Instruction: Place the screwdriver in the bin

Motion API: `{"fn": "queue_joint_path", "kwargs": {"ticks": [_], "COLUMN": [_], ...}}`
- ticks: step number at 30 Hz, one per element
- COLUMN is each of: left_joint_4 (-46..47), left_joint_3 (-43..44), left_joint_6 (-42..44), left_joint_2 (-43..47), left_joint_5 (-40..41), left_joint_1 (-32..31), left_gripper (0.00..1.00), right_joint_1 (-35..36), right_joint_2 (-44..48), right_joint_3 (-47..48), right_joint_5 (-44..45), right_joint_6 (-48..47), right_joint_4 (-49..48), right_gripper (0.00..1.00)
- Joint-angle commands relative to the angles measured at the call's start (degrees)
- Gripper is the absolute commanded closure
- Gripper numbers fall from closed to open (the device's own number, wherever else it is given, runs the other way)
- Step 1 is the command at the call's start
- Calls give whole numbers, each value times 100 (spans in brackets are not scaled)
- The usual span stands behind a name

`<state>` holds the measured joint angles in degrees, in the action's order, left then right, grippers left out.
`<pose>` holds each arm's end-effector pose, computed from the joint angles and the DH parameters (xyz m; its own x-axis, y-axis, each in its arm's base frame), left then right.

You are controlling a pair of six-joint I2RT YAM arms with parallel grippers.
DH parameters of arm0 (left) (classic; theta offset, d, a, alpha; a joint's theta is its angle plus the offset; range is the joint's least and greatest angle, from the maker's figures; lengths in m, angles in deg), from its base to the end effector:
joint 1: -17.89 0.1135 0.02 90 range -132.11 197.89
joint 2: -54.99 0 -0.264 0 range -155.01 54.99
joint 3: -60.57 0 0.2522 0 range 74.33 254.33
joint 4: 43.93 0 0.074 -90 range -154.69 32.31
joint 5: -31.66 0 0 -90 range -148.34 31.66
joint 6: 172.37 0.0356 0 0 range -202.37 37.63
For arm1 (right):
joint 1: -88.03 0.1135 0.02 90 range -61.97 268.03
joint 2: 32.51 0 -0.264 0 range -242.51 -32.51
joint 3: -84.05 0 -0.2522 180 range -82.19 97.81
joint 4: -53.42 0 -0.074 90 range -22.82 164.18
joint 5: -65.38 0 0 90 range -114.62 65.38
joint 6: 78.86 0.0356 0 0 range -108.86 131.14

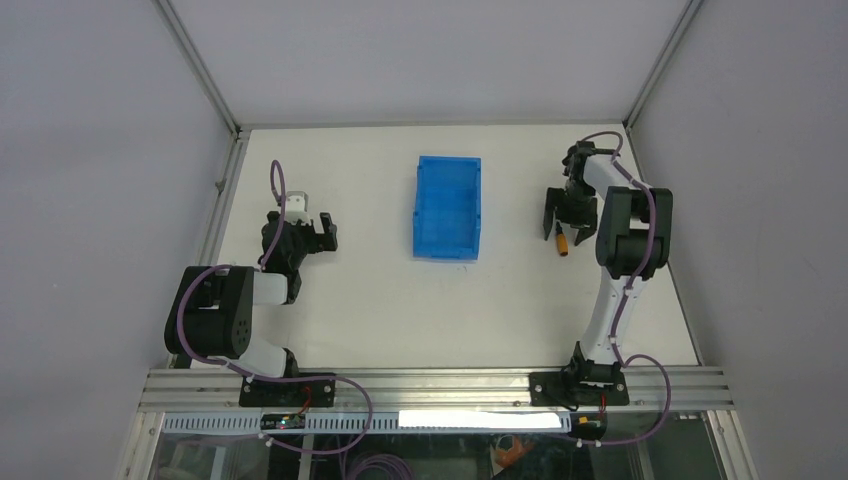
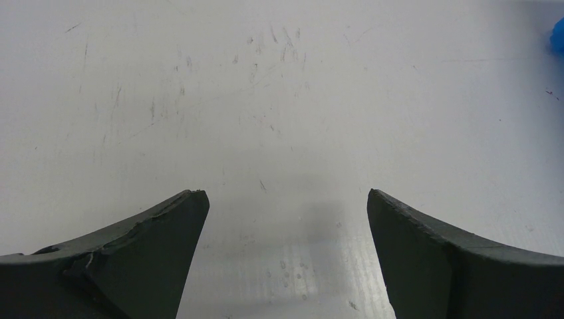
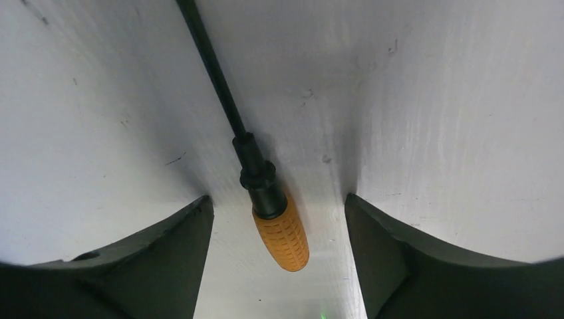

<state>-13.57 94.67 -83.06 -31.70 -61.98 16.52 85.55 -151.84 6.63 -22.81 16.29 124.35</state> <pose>0.2592 -0.0085 0.1353 -0.3792 -0.0030 -0.9253 0.0781 0.9963 -0.0352 0.3948 -0.0182 0.1615 -0.9902 0.1327 -0.0432 0.1340 0.9906 -0.0278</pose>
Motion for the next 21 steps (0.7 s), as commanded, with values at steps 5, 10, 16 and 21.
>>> {"fn": "queue_joint_path", "kwargs": {"ticks": [5,10,16,21], "left_joint_4": [282,281,285,282], "left_joint_3": [120,120,120,120], "left_joint_6": [-45,-45,-45,-45], "left_joint_2": [41,40,39,35], "left_joint_5": [-150,-150,-156,-155], "left_joint_1": [58,58,58,58], "left_gripper": [1,1,1,1], "right_joint_1": [32,156,169,236], "right_joint_2": [-81,217,620,710], "right_joint_3": [-88,503,1712,2573], "right_joint_5": [203,476,167,-439], "right_joint_6": [-134,-169,-55,45], "right_joint_4": [-2,688,2163,3007], "right_gripper": [83,100,100,100]}}
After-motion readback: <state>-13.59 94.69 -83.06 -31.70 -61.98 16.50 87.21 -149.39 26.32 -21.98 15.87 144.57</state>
